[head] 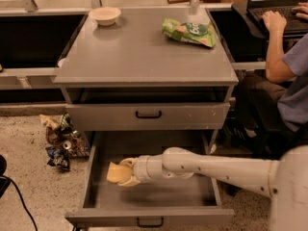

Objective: Pick sponge from middle drawer and place on counter

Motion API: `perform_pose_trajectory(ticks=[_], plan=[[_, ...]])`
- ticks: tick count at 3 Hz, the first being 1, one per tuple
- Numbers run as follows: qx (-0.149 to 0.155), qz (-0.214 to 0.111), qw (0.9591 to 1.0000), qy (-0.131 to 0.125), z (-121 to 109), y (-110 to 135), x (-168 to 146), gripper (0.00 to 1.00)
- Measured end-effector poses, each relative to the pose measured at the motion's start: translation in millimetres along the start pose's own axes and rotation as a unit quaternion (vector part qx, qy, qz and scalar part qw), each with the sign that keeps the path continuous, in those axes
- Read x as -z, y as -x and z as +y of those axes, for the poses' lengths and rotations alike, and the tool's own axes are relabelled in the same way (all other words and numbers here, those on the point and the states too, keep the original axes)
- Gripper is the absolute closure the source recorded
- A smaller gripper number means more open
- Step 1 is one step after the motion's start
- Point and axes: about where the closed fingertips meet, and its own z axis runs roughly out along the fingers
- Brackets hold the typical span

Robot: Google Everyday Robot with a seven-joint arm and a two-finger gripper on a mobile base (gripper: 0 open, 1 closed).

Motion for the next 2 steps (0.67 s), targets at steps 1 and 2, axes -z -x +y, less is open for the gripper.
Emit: perform_pose_trajectory(ticks=[1,2], plan=[[0.007,-0.043,0.9990,-0.011,-5.7,13.2,61.7,1.00],[-0.002,-0.041,0.9990,-0.015,-0.2,1.1,81.6,1.00]])
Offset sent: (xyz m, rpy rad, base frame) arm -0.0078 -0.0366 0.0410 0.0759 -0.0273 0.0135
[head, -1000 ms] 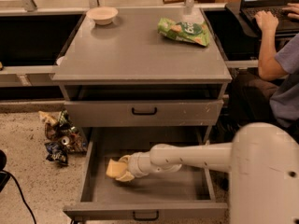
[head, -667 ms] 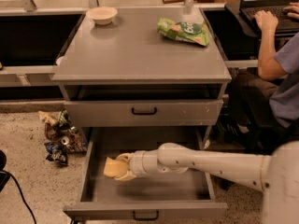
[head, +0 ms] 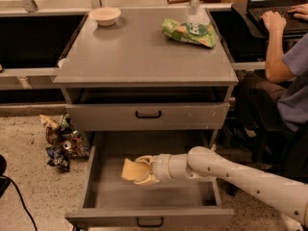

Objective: Pick sponge from middle drawer and place on counter

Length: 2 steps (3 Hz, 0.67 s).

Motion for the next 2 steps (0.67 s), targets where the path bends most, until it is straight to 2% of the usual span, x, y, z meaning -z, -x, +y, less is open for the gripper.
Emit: perform_pose_trajectory(ticks=[1,2], plan=[[0.029,-0.020,0.9994,-0.006,-16.4,22.2,3.9,1.00],[0.103,-0.040,0.9939,0.001,-35.8,79.4,46.1,1.00]])
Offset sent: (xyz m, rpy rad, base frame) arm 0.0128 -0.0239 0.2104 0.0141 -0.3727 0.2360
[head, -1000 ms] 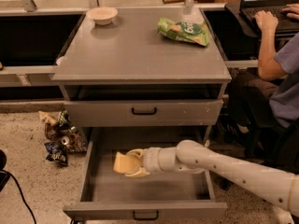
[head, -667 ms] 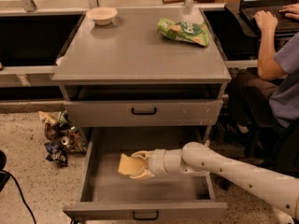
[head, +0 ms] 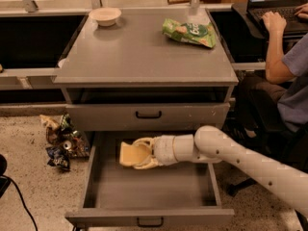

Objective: Pick sponge from middle drawer and place on counter

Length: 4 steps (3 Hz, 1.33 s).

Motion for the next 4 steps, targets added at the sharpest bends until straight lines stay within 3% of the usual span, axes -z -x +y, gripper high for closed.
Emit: perform_pose_trajectory(ticks=[1,2,3,4], plan=[[0.067,0.018,0.9975,0.012,-27.6,55.4,31.1,1.00],[0.136,0.062,0.9887,0.014,-58.4,118.2,63.5,1.00],[0.136,0.062,0.9887,0.014,-58.5,118.2,63.6,1.00],[0.160,0.084,0.9834,0.008,-88.4,127.4,84.6,1.00]])
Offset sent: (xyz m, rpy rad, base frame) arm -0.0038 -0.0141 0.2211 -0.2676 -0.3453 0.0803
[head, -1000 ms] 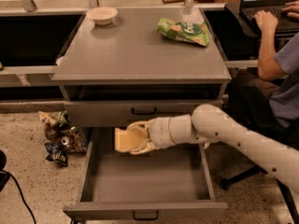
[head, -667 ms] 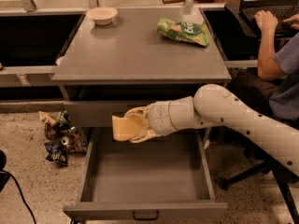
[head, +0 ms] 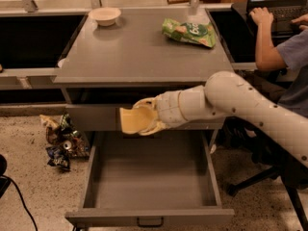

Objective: Pick sponge from middle drawer and place on counter

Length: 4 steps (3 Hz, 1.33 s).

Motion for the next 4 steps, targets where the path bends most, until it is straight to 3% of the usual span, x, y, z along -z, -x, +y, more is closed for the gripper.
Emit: perform_pose_trajectory(ticks=[1,2,3,4], plan=[[0.037,0.041,0.9985,0.000,-42.3,-4.3,29.1,1.00],[0.073,0.097,0.9925,0.009,-100.6,-15.3,59.1,1.00],[0.090,0.121,0.9883,0.021,-148.0,-29.4,67.1,1.00],[0.097,0.120,0.9880,0.004,-170.5,-22.5,75.5,1.00]])
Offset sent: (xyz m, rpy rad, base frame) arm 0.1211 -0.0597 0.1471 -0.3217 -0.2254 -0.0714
